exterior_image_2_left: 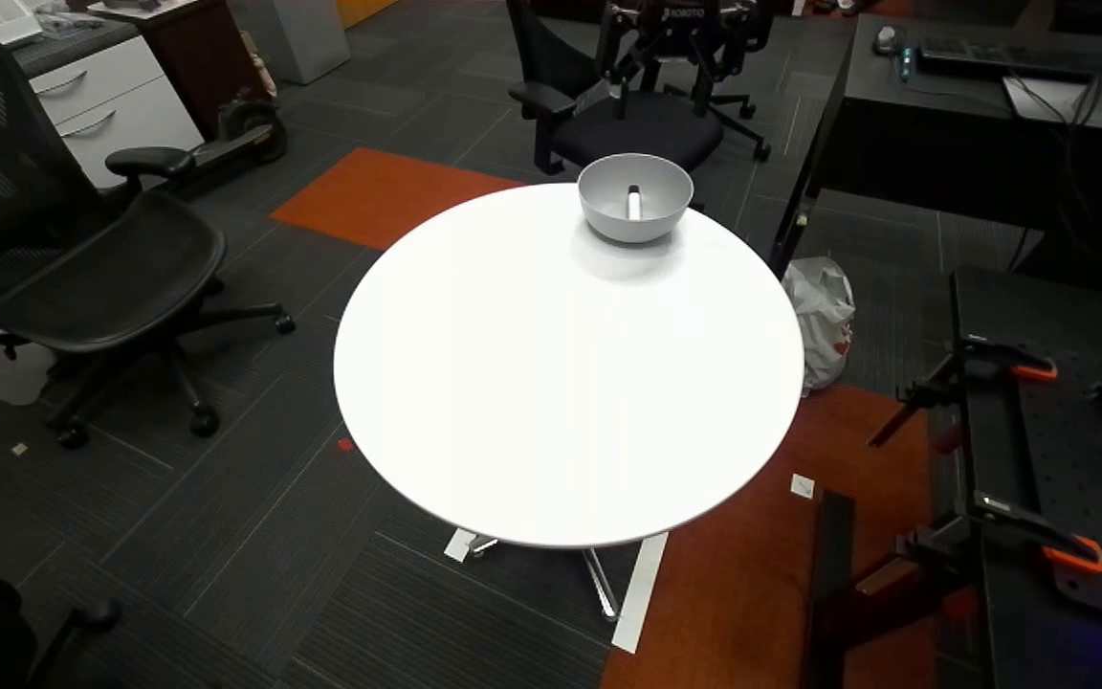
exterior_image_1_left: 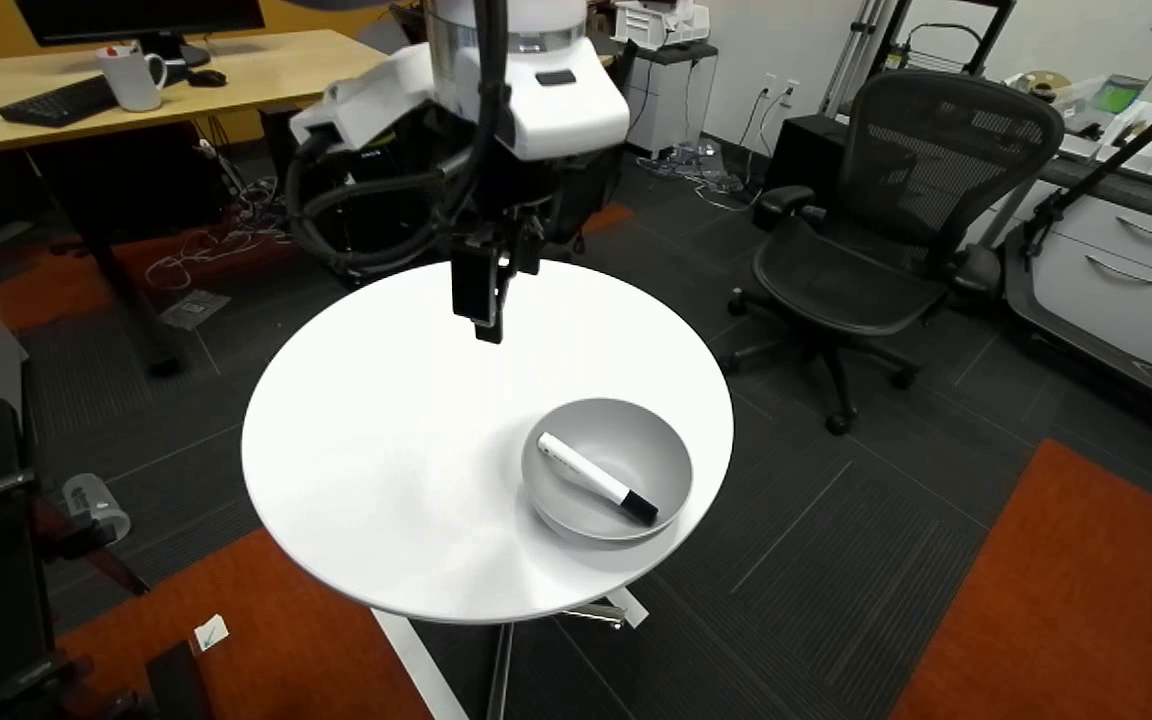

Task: Remove the marker from the bowl and put it on the table

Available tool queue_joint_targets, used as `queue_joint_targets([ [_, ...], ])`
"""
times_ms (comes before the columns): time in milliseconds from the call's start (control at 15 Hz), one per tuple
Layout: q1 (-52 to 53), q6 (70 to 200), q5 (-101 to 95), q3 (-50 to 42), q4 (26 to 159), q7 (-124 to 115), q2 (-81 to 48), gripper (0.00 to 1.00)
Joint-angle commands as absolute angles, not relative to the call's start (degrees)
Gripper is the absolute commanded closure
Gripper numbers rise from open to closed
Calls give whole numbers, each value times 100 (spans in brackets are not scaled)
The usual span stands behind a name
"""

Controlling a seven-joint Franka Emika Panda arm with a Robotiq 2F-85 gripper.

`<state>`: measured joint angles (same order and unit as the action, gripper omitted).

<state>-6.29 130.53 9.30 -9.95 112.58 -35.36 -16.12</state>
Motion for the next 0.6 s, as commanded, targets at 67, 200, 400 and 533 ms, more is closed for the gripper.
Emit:
queue_joint_targets([
  [67,-608,13222,954,-1263,10838,-4754,-2186,0],
  [200,-591,13252,910,-1380,10718,-5327,-2386,0],
  [400,-509,13250,763,-1545,10567,-6256,-2577,0],
  [533,-659,13205,812,-1403,10698,-5910,-2500,0],
])
